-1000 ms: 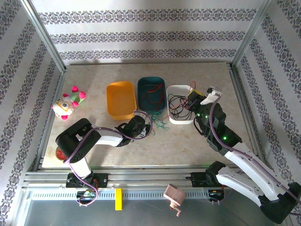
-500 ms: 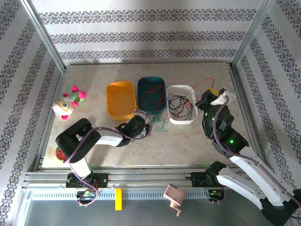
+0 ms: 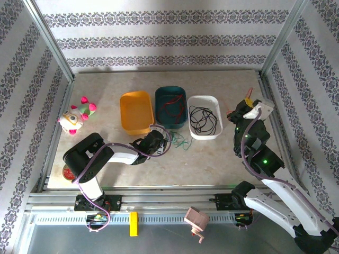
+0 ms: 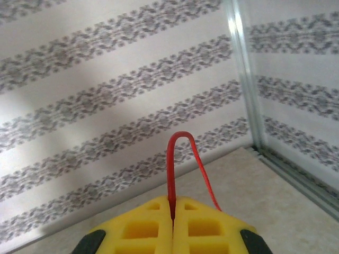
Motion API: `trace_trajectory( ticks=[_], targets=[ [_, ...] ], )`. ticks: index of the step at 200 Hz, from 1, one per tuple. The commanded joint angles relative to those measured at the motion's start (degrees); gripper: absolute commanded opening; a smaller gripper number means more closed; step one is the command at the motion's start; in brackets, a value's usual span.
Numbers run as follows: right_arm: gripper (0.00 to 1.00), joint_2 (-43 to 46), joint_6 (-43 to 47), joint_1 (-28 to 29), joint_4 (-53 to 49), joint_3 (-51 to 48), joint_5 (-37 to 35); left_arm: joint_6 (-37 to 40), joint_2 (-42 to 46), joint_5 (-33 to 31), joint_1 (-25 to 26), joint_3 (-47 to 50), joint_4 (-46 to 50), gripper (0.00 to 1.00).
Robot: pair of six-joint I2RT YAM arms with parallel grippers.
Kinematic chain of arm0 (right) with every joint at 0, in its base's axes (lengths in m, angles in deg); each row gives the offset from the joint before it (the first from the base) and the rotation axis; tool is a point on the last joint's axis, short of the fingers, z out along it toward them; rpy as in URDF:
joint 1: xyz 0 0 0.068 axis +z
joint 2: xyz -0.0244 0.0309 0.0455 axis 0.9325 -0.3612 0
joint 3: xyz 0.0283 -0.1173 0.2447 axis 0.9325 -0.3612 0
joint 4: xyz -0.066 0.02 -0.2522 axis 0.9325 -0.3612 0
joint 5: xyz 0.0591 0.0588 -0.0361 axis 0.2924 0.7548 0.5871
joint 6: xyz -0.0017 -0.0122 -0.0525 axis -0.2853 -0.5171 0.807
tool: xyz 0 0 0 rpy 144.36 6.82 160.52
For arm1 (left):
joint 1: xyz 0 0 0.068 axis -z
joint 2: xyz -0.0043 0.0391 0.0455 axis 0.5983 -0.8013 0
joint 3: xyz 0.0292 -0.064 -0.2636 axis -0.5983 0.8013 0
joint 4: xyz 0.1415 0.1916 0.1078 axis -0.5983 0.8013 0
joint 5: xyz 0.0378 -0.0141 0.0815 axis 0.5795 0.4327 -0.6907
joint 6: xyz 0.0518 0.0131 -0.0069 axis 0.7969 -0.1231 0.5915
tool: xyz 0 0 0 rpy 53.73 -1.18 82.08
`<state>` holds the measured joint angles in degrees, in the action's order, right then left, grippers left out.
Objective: Untangle the cables
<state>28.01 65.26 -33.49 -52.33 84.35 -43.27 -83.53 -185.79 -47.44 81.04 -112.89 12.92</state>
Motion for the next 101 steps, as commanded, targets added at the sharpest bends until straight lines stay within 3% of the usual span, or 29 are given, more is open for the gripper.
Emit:
trace_trajectory(
  ticks=[1, 63, 101],
  targets=[
    [0.03, -0.99, 3.70, -0.92, 4.27, 3.03, 10.14, -0.37, 0.13, -1.37, 0.36, 1.21, 1.07, 0.41],
    [0.03, -17.22, 2.12, -4.14, 4.16, 13.13, 30.19, -1.69, 4.73, -3.55, 0.36, 4.80, -2.08, 0.40],
    [0.03, -30.52, -1.98, -7.01, 7.28, 19.41, 41.82, -3.33, 11.75, -6.06, 0.36, 8.41, -3.58, 0.48]
  ],
)
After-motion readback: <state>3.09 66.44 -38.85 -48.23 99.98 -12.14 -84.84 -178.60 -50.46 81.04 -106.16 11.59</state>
